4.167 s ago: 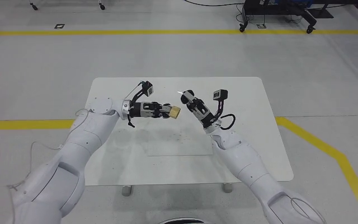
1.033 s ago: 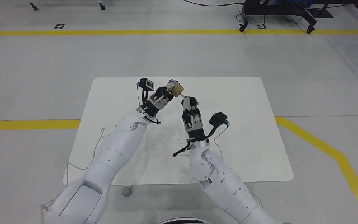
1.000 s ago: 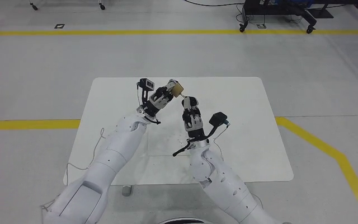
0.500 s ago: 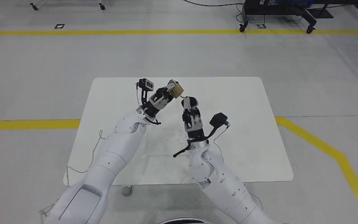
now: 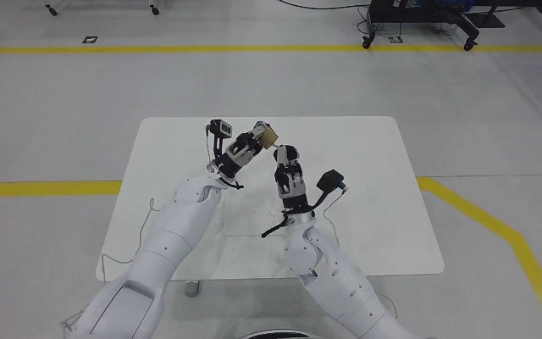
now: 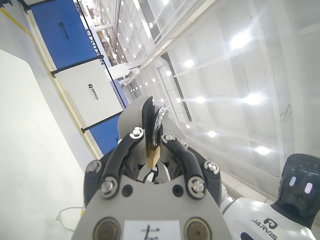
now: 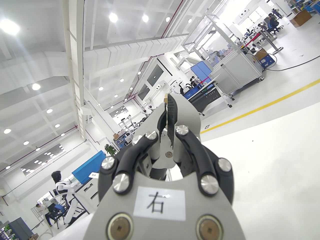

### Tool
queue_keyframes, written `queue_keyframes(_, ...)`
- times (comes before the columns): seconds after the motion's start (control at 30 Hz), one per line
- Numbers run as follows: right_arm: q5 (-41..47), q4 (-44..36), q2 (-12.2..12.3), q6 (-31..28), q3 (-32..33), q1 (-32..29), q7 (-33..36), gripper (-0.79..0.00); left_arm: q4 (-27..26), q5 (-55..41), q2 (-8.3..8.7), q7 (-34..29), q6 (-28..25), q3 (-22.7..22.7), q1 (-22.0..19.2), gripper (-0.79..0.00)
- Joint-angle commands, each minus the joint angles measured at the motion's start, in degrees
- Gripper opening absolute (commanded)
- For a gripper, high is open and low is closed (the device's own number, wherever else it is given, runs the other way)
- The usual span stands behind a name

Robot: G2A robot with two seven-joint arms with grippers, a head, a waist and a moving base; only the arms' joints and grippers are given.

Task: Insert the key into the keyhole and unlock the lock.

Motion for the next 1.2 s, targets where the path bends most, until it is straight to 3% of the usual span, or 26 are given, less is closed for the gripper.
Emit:
queue_keyframes(0.0, 0.5, 0.4, -0.2, 0.2, 0.0, 0.2, -0.1, -0.785, 0.0, 0.0, -0.06, -0.2, 0.1, -0.1, 0.0, -0.785)
queue_keyframes(1.17, -0.7, 3.3, -1.6, -1.1, 1.7, 0.6, 3.4, -0.785, 0.6, 2.8, -1.19, -2.4, 1.5, -2.0, 0.1, -0.785)
